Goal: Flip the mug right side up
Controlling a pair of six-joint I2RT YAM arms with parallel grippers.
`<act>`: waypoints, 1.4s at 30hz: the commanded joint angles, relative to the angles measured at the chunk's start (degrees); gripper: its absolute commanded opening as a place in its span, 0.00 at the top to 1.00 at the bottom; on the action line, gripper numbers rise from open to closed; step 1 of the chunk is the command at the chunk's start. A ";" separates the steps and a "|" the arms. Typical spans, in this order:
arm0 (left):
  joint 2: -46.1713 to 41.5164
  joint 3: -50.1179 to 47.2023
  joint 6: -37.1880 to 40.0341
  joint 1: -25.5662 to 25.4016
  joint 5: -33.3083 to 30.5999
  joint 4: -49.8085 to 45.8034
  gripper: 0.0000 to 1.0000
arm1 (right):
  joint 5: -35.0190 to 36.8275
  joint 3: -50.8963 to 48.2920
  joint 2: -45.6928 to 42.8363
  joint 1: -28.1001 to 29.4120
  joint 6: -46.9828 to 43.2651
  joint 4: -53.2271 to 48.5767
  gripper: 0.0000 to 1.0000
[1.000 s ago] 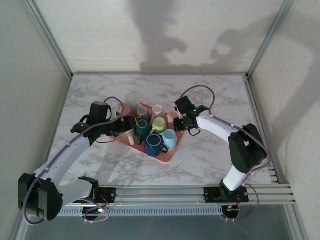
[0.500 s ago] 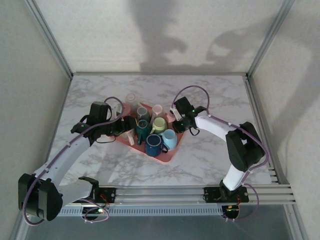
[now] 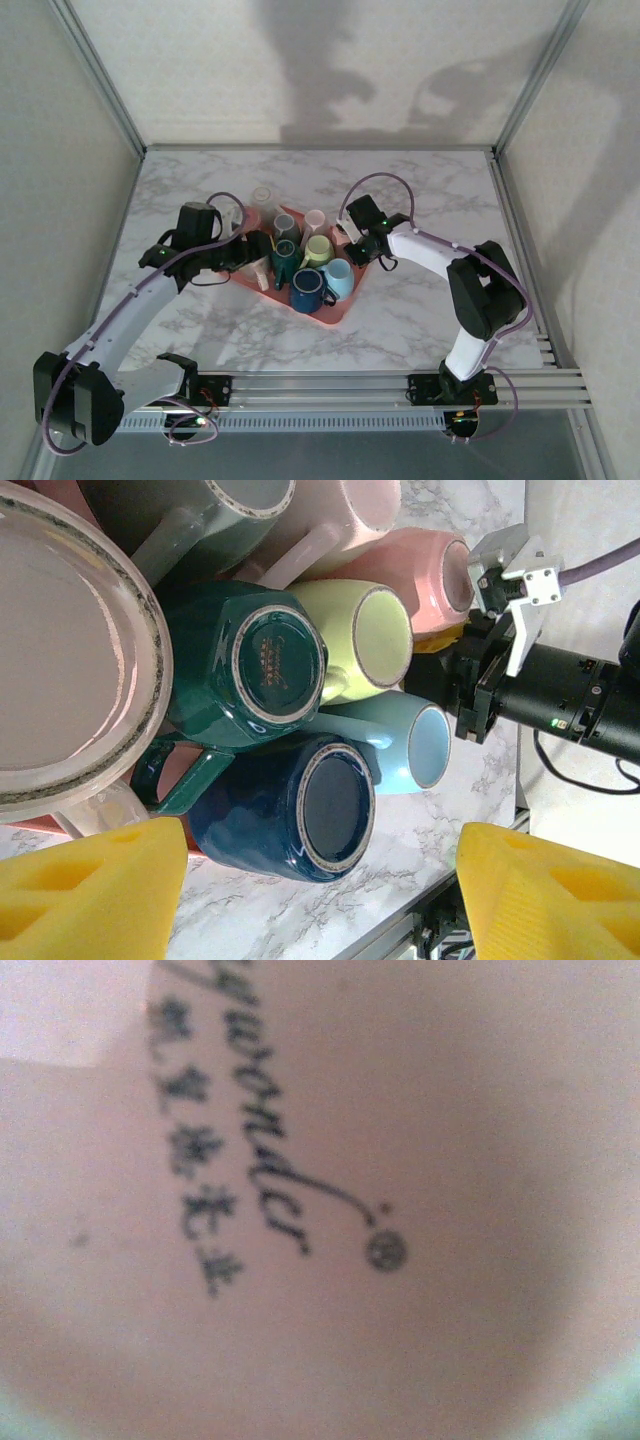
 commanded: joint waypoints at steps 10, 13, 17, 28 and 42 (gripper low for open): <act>-3.55 3.48 -2.84 -0.57 2.03 1.39 0.29 | -4.41 -3.25 -14.75 0.44 0.51 0.92 1.00; -4.29 3.40 -4.62 -0.50 2.59 2.87 0.29 | -5.40 -3.23 -18.90 0.45 2.11 0.01 1.00; -5.30 3.44 -8.25 -0.83 4.24 6.23 0.30 | -7.08 -2.51 -24.91 0.35 5.21 -0.86 1.00; -8.33 0.76 -24.89 -9.79 1.61 29.44 0.32 | -15.33 4.07 -35.92 0.24 16.45 0.84 1.00; -4.47 -0.43 -33.38 -22.68 -6.92 50.92 0.34 | -22.71 6.67 -40.10 -0.04 34.26 18.48 1.00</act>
